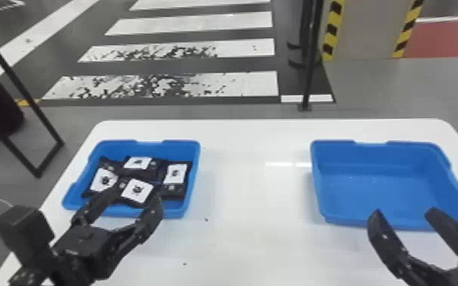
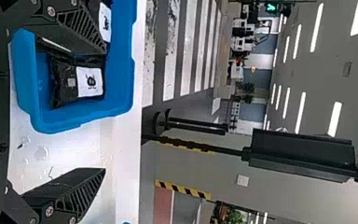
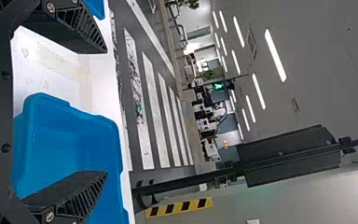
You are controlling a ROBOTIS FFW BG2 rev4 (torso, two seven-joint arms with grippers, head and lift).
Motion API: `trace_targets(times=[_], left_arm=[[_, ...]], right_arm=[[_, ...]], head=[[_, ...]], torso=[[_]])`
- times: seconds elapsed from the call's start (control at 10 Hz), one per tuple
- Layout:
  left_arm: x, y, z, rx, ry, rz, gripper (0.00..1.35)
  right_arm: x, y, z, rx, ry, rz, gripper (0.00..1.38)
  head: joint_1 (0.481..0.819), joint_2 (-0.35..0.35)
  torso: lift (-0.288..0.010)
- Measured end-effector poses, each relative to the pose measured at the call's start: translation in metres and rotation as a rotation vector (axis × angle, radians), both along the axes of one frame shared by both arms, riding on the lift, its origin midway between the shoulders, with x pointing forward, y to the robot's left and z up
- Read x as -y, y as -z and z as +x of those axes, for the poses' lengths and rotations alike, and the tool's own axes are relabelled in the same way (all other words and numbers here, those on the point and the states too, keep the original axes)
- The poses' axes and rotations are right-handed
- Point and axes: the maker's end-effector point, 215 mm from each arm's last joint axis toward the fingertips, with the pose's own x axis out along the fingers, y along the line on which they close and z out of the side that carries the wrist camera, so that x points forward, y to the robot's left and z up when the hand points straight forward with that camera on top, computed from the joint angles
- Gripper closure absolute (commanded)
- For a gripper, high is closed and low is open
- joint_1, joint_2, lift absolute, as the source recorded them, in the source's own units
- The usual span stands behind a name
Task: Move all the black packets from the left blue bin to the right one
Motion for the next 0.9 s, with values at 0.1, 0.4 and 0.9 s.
trace_targets(times=[0.1,0.4,0.9], left_arm=[[-0.004,0.004,0.011,-0.005,-0.003,0.006,0.15],[-0.015,0.018,0.044,-0.055,-0.016,0.012,0.15],[-0.036,0.055,0.089,-0.184,-0.036,0.015,0.15]], right_arm=[[0.0,0.0,0.0,0.0,0.0,0.0,0.09],[0.0,0.001,-0.001,-0.003,0.0,0.002,0.09],[-0.002,0.003,-0.001,-0.008,-0.004,0.006,0.09]], head=[[0.695,0.137],[0.695,0.146],[0.695,0.169]], torso=[[-0.14],[-0.14],[-0.14]])
